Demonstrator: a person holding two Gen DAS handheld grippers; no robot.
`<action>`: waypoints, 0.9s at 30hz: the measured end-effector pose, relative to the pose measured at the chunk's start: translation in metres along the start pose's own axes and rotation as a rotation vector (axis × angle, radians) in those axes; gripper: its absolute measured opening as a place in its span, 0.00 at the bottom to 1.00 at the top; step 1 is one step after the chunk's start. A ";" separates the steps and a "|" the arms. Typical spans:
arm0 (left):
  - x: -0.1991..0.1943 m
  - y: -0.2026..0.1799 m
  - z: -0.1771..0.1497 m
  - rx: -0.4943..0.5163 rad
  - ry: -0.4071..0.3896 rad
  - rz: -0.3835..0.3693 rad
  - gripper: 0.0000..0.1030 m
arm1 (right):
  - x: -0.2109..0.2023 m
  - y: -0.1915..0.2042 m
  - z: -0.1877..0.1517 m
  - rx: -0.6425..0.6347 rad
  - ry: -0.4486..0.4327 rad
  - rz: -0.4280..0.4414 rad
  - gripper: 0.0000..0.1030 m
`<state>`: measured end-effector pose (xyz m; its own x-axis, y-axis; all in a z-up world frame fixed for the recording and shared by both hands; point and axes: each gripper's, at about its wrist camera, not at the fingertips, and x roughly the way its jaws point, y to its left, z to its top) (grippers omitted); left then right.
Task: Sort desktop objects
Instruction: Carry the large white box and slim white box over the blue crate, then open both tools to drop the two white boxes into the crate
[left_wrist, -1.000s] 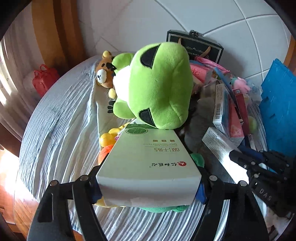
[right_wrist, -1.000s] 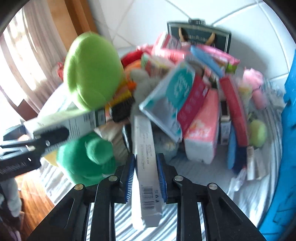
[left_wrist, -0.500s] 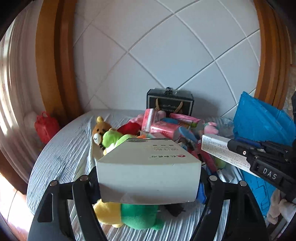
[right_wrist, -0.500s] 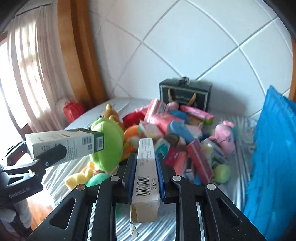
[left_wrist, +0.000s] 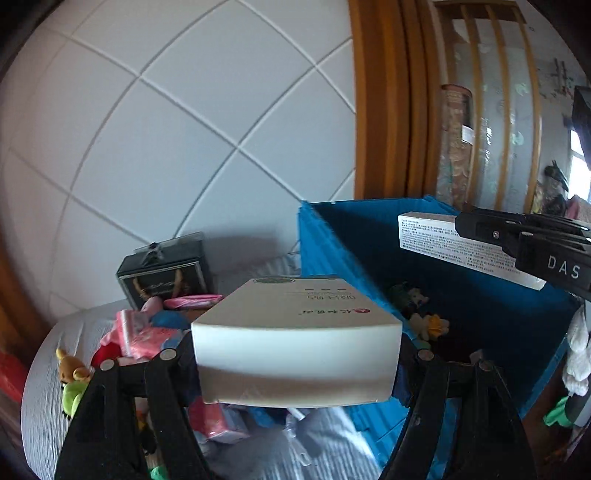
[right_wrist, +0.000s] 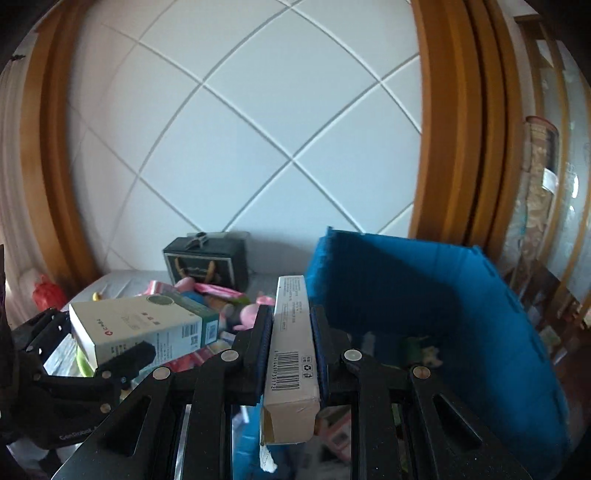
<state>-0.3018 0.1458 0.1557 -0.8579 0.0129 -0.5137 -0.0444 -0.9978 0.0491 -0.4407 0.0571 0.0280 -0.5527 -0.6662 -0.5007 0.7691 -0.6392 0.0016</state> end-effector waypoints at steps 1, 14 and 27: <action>0.010 -0.016 0.011 0.020 0.019 -0.032 0.73 | 0.001 -0.015 0.003 0.002 0.023 -0.028 0.20; 0.174 -0.186 0.032 0.175 0.473 -0.132 0.73 | 0.109 -0.186 -0.055 -0.023 0.567 -0.161 0.20; 0.233 -0.211 0.005 0.090 0.637 -0.042 0.73 | 0.187 -0.239 -0.113 0.089 0.805 -0.080 0.20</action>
<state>-0.4943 0.3600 0.0299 -0.3840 -0.0167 -0.9232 -0.1381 -0.9875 0.0753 -0.6915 0.1286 -0.1632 -0.1785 -0.1581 -0.9711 0.6895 -0.7242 -0.0088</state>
